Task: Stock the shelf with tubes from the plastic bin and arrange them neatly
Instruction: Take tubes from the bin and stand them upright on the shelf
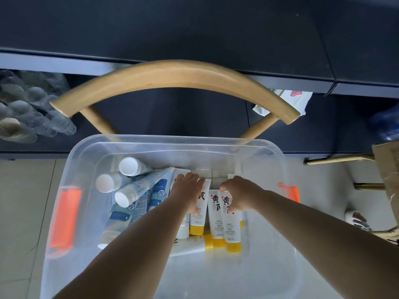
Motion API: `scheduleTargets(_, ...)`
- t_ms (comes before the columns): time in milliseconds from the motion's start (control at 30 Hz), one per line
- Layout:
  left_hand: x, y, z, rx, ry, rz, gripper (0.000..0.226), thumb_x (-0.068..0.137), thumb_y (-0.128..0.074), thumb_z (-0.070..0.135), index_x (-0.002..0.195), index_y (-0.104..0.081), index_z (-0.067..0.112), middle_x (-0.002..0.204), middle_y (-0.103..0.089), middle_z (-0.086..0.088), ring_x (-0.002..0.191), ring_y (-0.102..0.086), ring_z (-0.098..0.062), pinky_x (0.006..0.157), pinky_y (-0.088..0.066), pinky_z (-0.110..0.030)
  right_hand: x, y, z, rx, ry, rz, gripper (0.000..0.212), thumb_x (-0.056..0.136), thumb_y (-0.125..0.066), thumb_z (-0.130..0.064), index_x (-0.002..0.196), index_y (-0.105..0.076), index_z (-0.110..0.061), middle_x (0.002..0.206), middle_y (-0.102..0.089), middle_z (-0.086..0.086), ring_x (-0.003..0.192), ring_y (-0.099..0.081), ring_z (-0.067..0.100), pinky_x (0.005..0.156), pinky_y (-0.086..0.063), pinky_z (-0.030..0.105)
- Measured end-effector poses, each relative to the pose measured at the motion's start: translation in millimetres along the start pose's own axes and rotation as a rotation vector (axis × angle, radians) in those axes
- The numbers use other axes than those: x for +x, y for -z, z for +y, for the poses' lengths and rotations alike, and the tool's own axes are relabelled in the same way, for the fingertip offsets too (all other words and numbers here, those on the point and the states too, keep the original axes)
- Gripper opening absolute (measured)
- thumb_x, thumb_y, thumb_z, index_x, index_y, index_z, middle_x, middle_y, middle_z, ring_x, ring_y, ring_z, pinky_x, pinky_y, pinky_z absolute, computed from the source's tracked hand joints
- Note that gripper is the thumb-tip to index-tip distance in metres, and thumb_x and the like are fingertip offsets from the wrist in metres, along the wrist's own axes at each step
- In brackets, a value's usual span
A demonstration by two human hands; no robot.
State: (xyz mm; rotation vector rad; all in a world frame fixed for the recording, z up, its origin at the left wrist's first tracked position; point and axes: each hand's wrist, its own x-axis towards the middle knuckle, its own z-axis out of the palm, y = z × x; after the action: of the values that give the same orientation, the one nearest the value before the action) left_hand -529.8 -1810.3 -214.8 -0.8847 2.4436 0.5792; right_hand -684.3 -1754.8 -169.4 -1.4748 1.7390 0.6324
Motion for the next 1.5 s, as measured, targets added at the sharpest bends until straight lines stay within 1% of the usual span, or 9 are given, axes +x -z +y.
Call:
scheduleTargets(100,-1,2,2,-0.016,0.003,-0.033,0.105,0.067,-0.081,0.034,0.148,-0.015,0.017,0.149,-0.027,-0.007,0.139,-0.023,-0.026,0.115,-0.017,-0.04,0,-1,2,0.014,-0.005,-0.001,0.064,0.079,-0.073,-0.011,0.136,-0.045,-0.021,0.133,-0.05,0.004,0.117,-0.052,0.023,0.092,-0.045,0.029)
scheduleTargets(267,0,4,5,-0.016,0.028,-0.104,0.117,0.065,-0.082,0.039,0.15,-0.006,0.016,0.154,-0.015,-0.011,0.144,-0.012,-0.028,0.117,-0.009,-0.041,0,-2,7,0.062,-0.008,-0.006,0.057,0.079,-0.071,-0.005,0.13,-0.049,-0.02,0.13,-0.052,0.004,0.113,-0.052,0.023,0.081,-0.042,0.024)
scheduleTargets(500,0,12,4,-0.025,0.027,-0.16,0.118,0.062,-0.083,0.041,0.149,-0.009,0.014,0.152,-0.019,-0.01,0.142,-0.018,-0.028,0.117,-0.014,-0.041,-4,-5,10,0.069,0.002,0.015,0.06,0.078,-0.073,-0.008,0.132,-0.049,-0.02,0.135,-0.05,0.003,0.12,-0.049,0.023,0.094,-0.043,0.028)
scheduleTargets(667,0,21,2,-0.039,0.041,-0.138,0.099,0.066,-0.081,0.039,0.143,-0.027,0.01,0.145,-0.031,-0.01,0.136,-0.029,-0.026,0.113,-0.025,-0.039,-3,-5,10,0.07,-0.009,0.022,0.061,0.077,-0.074,-0.009,0.132,-0.05,-0.02,0.135,-0.051,0.003,0.122,-0.049,0.023,0.099,-0.043,0.03)
scheduleTargets(833,-8,26,-3,-0.185,0.019,0.009,0.073,0.073,-0.076,0.036,0.131,-0.04,0.009,0.131,-0.042,-0.006,0.124,-0.039,-0.022,0.103,-0.037,-0.036,-8,0,11,0.044,0.006,-0.027,0.065,0.076,-0.073,-0.008,0.135,-0.048,-0.02,0.135,-0.049,0.001,0.124,-0.047,0.022,0.1,-0.042,0.028)
scheduleTargets(1067,-32,27,-19,-0.338,0.005,0.003,0.035,0.084,-0.068,0.017,0.113,-0.051,0.008,0.12,-0.053,-0.007,0.11,-0.05,-0.021,0.09,-0.04,-0.031,-19,14,9,-0.049,0.069,-0.036,0.062,0.081,-0.047,0.012,0.136,-0.048,-0.018,0.136,-0.049,0.005,0.124,-0.048,0.024,0.097,-0.042,0.027)
scheduleTargets(1267,-29,21,-10,-0.447,0.164,0.037,0.013,0.093,-0.054,0.011,0.1,-0.062,0.004,0.104,-0.061,-0.009,0.106,-0.059,-0.024,0.085,-0.044,-0.027,-22,11,7,-0.075,0.092,0.02,0.055,0.082,-0.051,0.01,0.129,-0.055,-0.02,0.129,-0.054,0.004,0.117,-0.053,0.023,0.095,-0.044,0.027)
scheduleTargets(1333,-22,20,-9,-0.45,0.223,0.069,0.016,0.09,-0.052,0.004,0.097,-0.067,0.003,0.103,-0.065,-0.008,0.103,-0.062,-0.024,0.085,-0.047,-0.027,-24,11,7,-0.084,0.105,0.024,0.055,0.082,-0.051,0.009,0.129,-0.056,-0.019,0.129,-0.054,0.004,0.117,-0.053,0.024,0.095,-0.046,0.028)
scheduleTargets(1500,-12,14,-7,-0.547,0.322,0.173,0.033,0.086,-0.06,-0.002,0.117,-0.061,0.009,0.122,-0.058,-0.008,0.115,-0.053,-0.023,0.095,-0.045,-0.029,-25,14,7,-0.094,0.142,0.015,0.05,0.082,-0.055,0.004,0.126,-0.058,-0.02,0.118,-0.056,0.0,0.096,-0.05,0.015,0.076,-0.038,0.022)
